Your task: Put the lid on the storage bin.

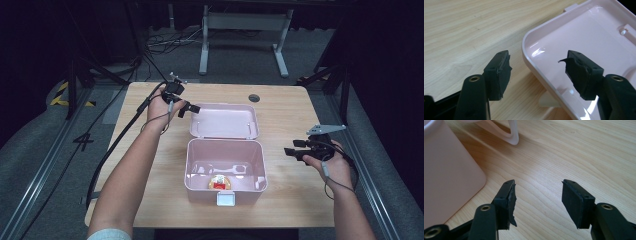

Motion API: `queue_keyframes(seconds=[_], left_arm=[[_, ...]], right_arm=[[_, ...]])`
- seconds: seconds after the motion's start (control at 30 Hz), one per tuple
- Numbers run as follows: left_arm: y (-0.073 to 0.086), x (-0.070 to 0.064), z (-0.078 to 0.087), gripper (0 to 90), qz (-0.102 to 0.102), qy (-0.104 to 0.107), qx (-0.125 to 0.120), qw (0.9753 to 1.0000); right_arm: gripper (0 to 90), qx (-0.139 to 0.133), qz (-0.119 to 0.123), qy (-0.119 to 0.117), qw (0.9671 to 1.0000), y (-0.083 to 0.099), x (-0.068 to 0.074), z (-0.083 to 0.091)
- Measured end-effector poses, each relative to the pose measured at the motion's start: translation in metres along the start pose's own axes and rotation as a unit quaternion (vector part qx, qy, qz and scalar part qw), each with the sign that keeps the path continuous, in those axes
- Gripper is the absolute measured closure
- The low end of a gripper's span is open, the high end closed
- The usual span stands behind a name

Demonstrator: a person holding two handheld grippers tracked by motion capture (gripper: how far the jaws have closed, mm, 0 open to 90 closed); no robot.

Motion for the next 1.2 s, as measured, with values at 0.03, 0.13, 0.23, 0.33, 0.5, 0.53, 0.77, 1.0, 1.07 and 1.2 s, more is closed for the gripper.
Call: queue_keyframes(seconds=[0.03,0.13,0.23,0.33,0.5,0.53,0.77,1.0,1.07,1.2], left_arm=[[0.0,0.0,-0.003,36.4,0.003,0.007,0.002,1.0],[-0.001,0.0,-0.013,37.0,0.005,0.018,0.018,0.9997],[-0.001,0.001,-0.018,38.5,0.003,0.016,0.026,0.9995],[-0.002,0.002,-0.021,40.0,0.006,0.02,0.025,0.9995],[-0.001,0.001,-0.028,42.7,0.006,0.03,0.023,0.9993],[-0.001,0.001,-0.029,43.7,0.007,0.032,0.022,0.9992],[-0.002,0.002,-0.029,47.6,0.016,0.031,0.02,0.9992],[-0.006,-0.001,-0.016,60.0,0.023,0.017,-0.004,0.9996],[-0.007,-0.002,-0.012,62.8,0.02,0.013,-0.016,0.9996],[-0.01,-0.005,-0.004,66.5,0.018,0.009,-0.035,0.9992]], right_arm=[[45.8,0.0,0.003,0.001,1.0,0.0,0.0,0.001],[45.4,-0.004,0.004,-0.002,1.0,0.0,0.001,0.001],[45.4,-0.002,0.007,-0.003,1.0,0.0,0.002,-0.001],[45.4,0.003,0.009,-0.003,1.0,0.0,0.003,-0.002],[45.3,0.0,0.011,-0.003,0.9999,0.0,0.003,-0.001],[45.1,0.0,0.012,-0.003,0.9999,0.0,0.003,-0.001],[44.2,-0.003,0.017,-0.006,0.9998,-0.001,0.004,-0.002],[44.2,-0.001,0.02,-0.007,0.9998,-0.001,0.005,-0.002],[44.2,0.001,0.02,-0.007,0.9998,0.0,0.005,-0.002],[44.2,0.003,0.02,-0.007,0.9998,0.0,0.006,-0.004]])
Point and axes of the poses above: each handheld gripper's, and its own axes: z roughly backward along the jaws, y roughly out of its underside, x roughly to its left, the point moved 2 cm from there along -z, roughly forward along the jaws, and after that the axes turned 1 degree about -y, right-handed, at the moved point
